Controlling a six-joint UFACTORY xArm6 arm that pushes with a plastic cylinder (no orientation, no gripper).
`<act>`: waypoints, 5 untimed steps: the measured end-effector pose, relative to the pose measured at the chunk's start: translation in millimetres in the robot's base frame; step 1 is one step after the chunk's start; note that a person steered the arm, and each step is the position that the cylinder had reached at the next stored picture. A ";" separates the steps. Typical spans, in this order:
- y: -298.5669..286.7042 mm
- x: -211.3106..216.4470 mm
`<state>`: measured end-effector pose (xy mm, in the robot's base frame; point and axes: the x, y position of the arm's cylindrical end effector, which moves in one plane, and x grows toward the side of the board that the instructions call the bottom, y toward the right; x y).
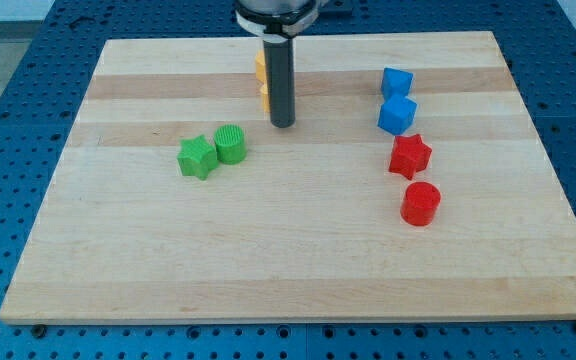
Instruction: Move the yellow heart closer to the yellow hexagon
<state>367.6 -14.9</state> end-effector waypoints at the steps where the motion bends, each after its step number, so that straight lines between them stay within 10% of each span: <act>1: 20.9 -0.3; 5: 22.7 -19.6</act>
<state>348.0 7.9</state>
